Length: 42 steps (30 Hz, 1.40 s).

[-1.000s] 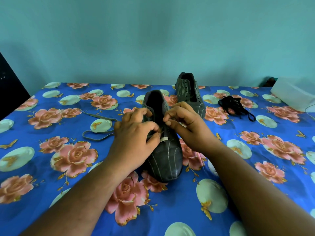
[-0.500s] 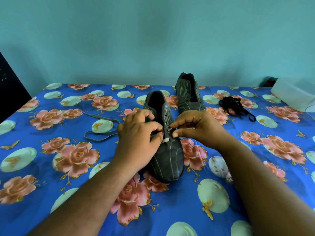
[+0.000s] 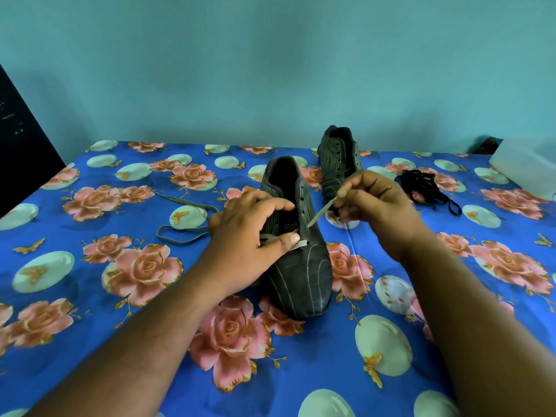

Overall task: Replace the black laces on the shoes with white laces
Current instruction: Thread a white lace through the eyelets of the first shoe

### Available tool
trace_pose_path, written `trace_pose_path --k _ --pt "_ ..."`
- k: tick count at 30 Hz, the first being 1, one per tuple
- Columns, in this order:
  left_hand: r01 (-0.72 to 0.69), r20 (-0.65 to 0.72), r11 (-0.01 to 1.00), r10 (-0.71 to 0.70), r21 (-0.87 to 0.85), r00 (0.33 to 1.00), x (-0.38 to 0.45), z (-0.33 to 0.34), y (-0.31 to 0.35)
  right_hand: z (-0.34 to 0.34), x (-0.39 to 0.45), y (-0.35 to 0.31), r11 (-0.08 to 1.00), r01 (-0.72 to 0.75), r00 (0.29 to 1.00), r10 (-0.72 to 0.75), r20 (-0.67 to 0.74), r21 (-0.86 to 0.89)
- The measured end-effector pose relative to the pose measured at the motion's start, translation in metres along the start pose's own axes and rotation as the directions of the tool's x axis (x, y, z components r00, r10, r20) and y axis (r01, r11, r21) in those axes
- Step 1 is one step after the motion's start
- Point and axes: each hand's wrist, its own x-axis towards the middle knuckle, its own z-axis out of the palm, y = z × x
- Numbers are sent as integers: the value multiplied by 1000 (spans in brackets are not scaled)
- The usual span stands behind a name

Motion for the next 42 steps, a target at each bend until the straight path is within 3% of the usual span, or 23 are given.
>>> trace_pose_path --k 4,5,7,8,10,12,14,17,22,25,27,29,31,33,35,37,39,42 --pt "30 43 1000 -29 -8 999 0 -1 -4 -14 5 -4 998 -50 945 61 -322 45" --pt "33 61 999 -32 -21 998 0 -2 -5 -18 6 -2 997 -60 913 39 -405 -39" --pt "20 124 997 -11 -68 992 0 -6 -5 -26 7 8 920 -70 880 -126 -458 -387" --pt "14 160 996 1 -91 987 -1 -10 -4 -26 6 11 831 -41 887 -225 -403 -555" --pt "24 210 994 0 -110 978 -2 -14 -6 -18 3 12 631 151 902 -403 -155 -761" --pt "47 222 992 -21 -113 975 -3 -16 -8 -7 2 12 497 380 884 -443 148 -780" --pt "68 227 990 -39 -121 973 -2 -17 -9 4 1 13 464 511 852 -384 356 -723" --pt "93 256 991 -66 -97 964 -1 -15 -12 14 -1 16 568 520 853 -323 409 -638" --pt "143 316 986 -110 -83 942 -1 -12 -17 4 -1 13 809 305 941 -175 289 -503" --pt "139 310 990 -125 -26 943 -1 -11 -18 -9 1 7 862 151 988 -118 97 -484" --pt "142 318 990 -130 -14 939 0 -12 -17 -26 6 9 814 45 980 -148 -131 -579" --pt "139 327 990 -128 -11 936 0 -13 -15 -41 10 15 698 -82 927 -209 -312 -711" --pt "139 328 990 -124 -22 937 -1 -13 -14 -41 9 21 527 -167 901 -262 -346 -834" --pt "143 317 988 -118 -56 941 -1 -14 -15 -27 7 19 469 -43 914 -338 -224 -882" --pt "146 305 987 -116 -75 945 -2 -14 -15 -8 4 10 481 265 917 -394 64 -836" --pt "141 295 988 -115 -66 949 -2 -14 -16 7 2 9 456 466 878 -348 329 -758" --pt "144 293 987 -118 -69 949 -2 -14 -16 15 -1 15 463 516 856 -298 422 -721" --pt "147 297 987 -120 -71 947 -2 -14 -15 12 1 18 521 518 855 -310 415 -679"
